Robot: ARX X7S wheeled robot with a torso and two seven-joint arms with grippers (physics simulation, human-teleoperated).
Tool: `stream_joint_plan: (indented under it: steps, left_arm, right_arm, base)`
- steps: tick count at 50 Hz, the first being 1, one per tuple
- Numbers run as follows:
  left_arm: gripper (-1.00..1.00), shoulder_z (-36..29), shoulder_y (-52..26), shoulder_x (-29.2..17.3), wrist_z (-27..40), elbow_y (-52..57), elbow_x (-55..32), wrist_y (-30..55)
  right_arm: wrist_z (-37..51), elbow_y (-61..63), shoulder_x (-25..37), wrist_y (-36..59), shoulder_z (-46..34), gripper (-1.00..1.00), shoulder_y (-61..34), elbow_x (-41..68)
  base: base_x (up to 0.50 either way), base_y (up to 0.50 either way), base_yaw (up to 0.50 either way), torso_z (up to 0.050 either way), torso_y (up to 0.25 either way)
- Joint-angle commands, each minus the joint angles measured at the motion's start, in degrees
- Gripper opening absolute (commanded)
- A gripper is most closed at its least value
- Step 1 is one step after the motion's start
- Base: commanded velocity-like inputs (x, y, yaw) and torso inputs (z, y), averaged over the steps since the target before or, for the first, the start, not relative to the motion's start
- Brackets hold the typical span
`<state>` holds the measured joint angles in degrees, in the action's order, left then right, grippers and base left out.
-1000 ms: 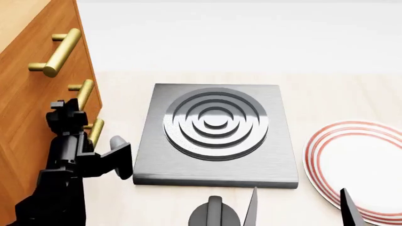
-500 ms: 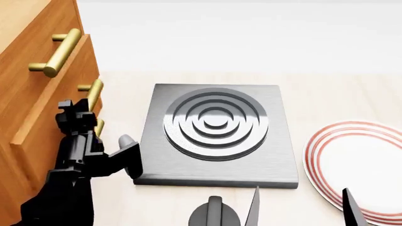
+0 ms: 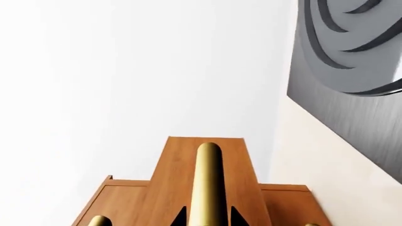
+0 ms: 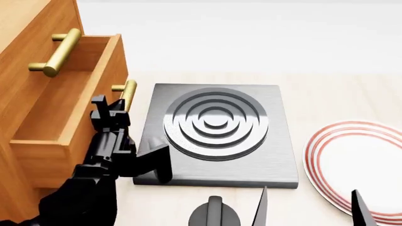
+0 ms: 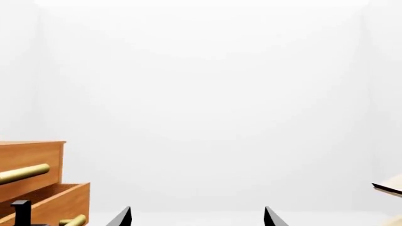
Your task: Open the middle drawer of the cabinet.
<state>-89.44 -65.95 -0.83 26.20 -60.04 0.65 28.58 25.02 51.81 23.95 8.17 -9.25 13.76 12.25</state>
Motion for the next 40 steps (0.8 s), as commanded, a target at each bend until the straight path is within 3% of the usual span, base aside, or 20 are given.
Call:
stream_joint_plan:
  steps: [1,40]
  left_arm:
    - [-1.00,-1.21,-0.58,0.83,1.02,5.88,6.26,2.13]
    - [-1.00,-1.14,-0.52,0.83,1.55,21.48,9.20,4.66]
  right_arm:
    - [0.36,0.24,0.48,-0.50,0.72,1.00,0.55,0.64]
    - [1.63,0.90,1.48,-0.78,1.20,1.00,1.14,1.32]
  base:
    - [0.00,0.00,0.00,0.000,0.000]
    - [-0.01,0.00,0.00,0.000,0.003]
